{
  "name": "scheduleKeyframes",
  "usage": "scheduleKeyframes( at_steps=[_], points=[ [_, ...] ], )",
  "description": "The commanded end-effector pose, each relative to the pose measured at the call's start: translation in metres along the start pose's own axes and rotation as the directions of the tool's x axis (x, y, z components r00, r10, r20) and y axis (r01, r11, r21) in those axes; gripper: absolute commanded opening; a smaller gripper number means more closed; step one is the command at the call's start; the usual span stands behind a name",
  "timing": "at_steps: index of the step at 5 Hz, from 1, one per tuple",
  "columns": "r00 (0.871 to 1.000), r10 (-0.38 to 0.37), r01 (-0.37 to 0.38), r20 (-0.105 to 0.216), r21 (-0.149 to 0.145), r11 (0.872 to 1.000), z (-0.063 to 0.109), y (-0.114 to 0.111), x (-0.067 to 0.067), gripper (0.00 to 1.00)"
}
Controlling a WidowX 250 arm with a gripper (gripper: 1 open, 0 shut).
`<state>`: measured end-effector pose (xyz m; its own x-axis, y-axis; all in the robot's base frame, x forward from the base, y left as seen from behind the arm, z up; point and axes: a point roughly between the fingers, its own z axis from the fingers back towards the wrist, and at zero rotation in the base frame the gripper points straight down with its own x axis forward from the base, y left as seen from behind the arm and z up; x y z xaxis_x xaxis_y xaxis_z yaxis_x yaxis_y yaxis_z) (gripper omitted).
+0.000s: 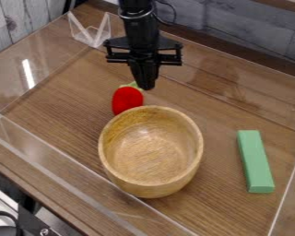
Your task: Move the red fruit to the right
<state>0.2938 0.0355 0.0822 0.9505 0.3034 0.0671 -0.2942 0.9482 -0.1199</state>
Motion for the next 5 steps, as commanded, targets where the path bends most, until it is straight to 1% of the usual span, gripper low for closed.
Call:
scheduleKeyframes(
  at_steps=[1, 5],
  points=[
    [0.996, -0.021, 0.022, 0.081, -0.004, 1.0, 0.0208, -0.006, 0.0104, 0.0],
    [0.996, -0.049, 0.049, 0.079, 0.012, 0.999, 0.0129, -0.004, 0.011, 0.0]
  ],
)
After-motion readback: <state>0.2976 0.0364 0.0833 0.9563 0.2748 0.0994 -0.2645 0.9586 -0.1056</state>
